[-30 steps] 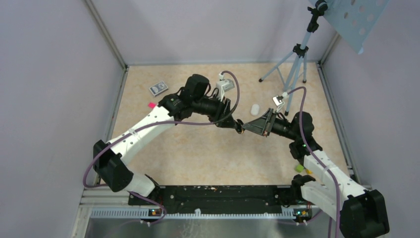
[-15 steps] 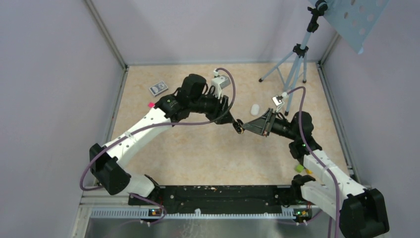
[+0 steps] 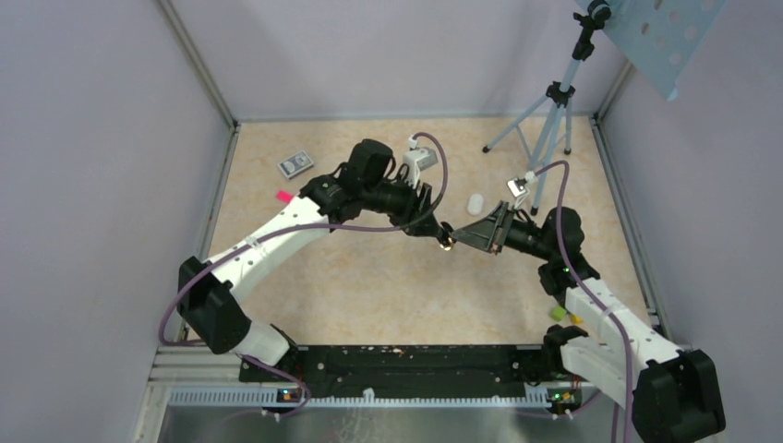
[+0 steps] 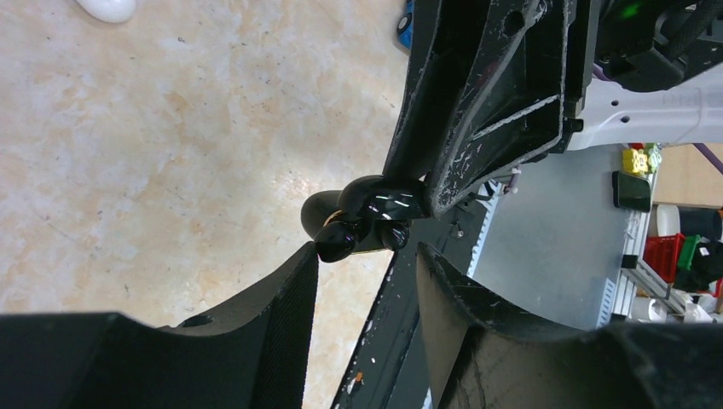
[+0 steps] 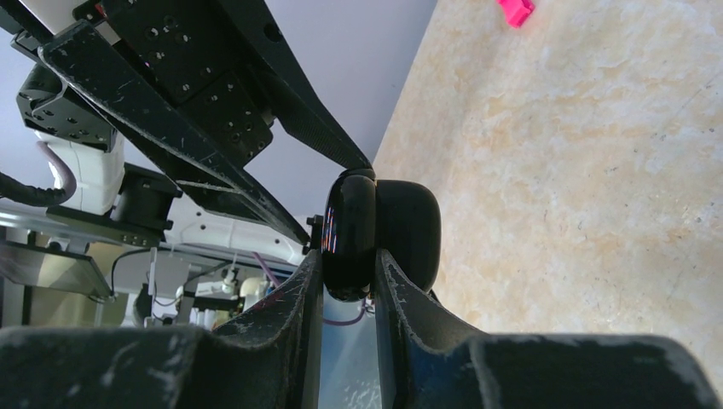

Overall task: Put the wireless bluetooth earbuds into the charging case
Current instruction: Adjust the charging case with the earbuds in the left side groove of the charging case, then pass from the right arm to the left

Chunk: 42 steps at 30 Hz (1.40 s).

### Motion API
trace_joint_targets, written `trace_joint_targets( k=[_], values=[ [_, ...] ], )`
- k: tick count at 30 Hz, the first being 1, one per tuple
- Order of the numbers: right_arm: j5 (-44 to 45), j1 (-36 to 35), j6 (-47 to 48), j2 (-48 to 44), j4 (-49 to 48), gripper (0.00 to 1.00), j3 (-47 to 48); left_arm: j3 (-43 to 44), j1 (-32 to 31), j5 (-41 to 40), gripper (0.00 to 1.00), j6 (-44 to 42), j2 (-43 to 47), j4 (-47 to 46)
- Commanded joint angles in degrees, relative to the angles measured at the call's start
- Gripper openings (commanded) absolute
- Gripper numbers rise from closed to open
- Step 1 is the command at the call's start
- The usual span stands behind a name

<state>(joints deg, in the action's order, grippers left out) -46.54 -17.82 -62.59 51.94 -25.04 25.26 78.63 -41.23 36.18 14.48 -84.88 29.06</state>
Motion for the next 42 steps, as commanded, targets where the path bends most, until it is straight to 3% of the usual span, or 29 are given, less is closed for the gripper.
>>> trace_joint_targets(
  k=[1,23,42],
  values=[
    [0.0,0.4,0.9,0.0,-2.8,0.00,1.8,-0.2,0.0,3.5,0.51,0.2,1.0,-1.2],
    [0.4,0.3,0.5,0.2,-3.4,0.00,1.4,-0.1,-3.4,4.5,0.51,-2.0,1.0,6.1],
    [0.2,0.4,0.4,0.6,-3.8,0.00,1.6,-1.5,-4.3,-1.7,0.55,1.0,3.6,2.9]
  ],
)
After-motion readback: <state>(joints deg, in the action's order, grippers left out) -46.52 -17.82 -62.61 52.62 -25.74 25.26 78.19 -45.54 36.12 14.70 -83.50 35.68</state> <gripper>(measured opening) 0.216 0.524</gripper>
